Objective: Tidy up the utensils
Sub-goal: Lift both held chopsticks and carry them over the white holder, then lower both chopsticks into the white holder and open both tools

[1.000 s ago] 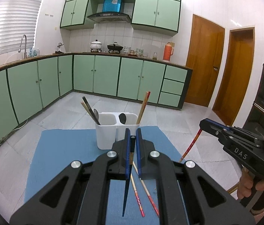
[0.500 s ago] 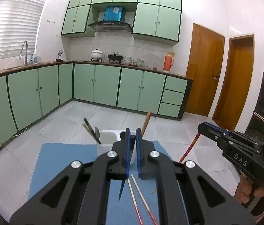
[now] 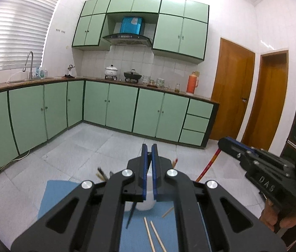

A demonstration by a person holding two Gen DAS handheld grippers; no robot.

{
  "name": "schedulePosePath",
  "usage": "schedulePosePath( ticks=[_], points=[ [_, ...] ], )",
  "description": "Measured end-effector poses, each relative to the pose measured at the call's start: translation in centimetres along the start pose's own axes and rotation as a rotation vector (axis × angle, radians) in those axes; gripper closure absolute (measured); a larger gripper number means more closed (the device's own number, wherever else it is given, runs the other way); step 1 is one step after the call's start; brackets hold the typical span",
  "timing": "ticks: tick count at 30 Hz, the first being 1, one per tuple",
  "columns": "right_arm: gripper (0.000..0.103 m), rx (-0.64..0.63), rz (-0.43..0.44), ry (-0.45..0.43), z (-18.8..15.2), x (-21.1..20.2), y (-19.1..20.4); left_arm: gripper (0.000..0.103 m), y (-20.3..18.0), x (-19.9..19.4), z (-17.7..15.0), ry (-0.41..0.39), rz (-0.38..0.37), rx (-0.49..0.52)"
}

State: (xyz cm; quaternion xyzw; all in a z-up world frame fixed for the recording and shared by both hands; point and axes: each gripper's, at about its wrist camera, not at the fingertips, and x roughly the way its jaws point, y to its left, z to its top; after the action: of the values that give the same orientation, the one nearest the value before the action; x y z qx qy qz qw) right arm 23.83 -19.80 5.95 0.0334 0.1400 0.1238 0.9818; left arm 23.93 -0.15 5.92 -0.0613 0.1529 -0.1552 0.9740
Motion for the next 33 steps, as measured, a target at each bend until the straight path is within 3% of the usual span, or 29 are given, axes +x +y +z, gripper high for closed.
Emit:
schedulePosePath(
  ticks=[6, 10, 21, 27, 33],
  points=[
    [0.097, 0.004, 0.007, -0.001, 1.0, 1.9, -0.4, 0.103, 0.1, 1.4, 2.3, -0.026, -0.011, 0.003],
    [0.097, 0.015, 0.001, 0.023, -0.5, 2.1, -1.0, 0.103, 0.9, 1.4, 0.9, -0.011, -0.003, 0.000],
    [0.097, 0.067, -0.050, 0.071, -3.3, 0.6, -3.3, 0.103, 3.7, 2.9, -5.0, 0.161, 0.025, -0.072],
    [0.097, 0.063, -0.042, 0.077, -2.9, 1.1, -2.7, 0.103, 4.1, 2.6, -5.4, 0.176, 0.047, -0.055],
    [0.097, 0.038, -0.022, 0.026, -0.5, 1.7, -1.4, 0.103, 4.7, 2.4, -4.9, 0.169, 0.081, -0.038]
  ],
)
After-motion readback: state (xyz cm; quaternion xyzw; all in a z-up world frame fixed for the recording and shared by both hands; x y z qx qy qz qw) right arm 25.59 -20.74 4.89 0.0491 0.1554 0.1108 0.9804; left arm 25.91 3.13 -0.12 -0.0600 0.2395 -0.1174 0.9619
